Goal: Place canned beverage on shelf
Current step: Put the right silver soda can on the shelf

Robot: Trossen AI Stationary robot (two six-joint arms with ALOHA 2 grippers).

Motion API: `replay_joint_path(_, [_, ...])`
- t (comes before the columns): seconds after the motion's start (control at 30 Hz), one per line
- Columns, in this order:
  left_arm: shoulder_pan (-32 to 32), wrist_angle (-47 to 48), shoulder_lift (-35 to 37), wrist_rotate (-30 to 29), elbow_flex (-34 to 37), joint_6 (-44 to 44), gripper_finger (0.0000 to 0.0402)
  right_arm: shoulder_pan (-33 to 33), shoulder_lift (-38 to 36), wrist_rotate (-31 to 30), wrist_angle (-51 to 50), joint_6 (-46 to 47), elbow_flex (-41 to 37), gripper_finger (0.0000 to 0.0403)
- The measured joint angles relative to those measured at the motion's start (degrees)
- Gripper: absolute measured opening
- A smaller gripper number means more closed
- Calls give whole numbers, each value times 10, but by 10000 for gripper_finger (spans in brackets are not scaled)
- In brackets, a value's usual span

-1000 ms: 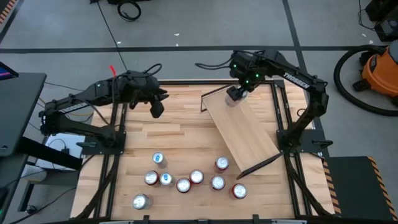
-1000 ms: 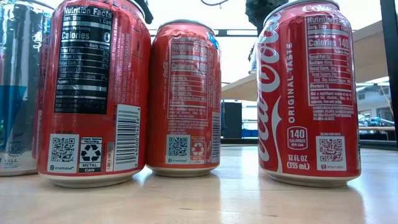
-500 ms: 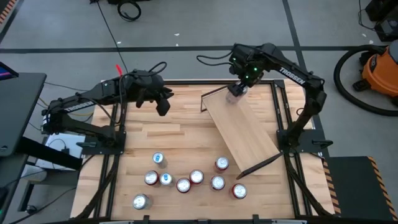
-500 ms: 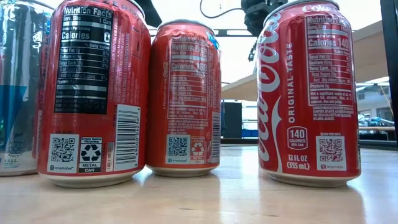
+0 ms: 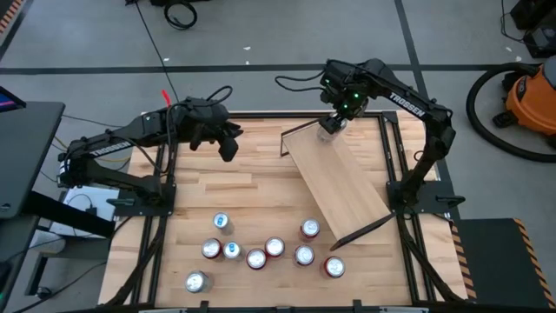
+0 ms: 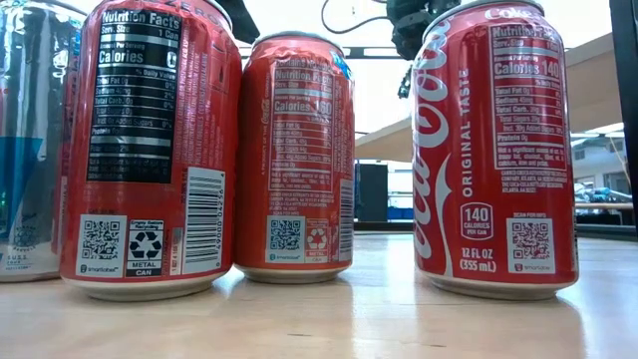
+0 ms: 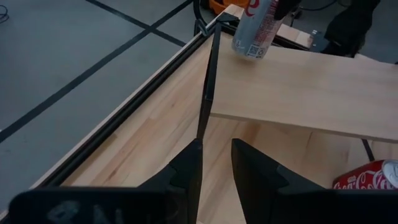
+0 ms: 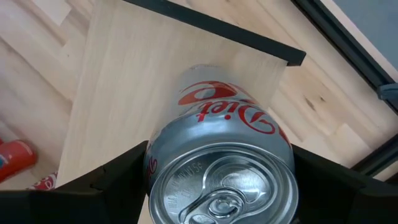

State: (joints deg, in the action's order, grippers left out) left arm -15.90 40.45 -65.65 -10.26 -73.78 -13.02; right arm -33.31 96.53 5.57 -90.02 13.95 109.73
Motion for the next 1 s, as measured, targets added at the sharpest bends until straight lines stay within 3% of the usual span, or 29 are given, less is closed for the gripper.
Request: replay_joint_path(1.0, [0, 0, 0, 0, 0, -12, 94, -6, -4, 7, 2, -30, -36, 328])
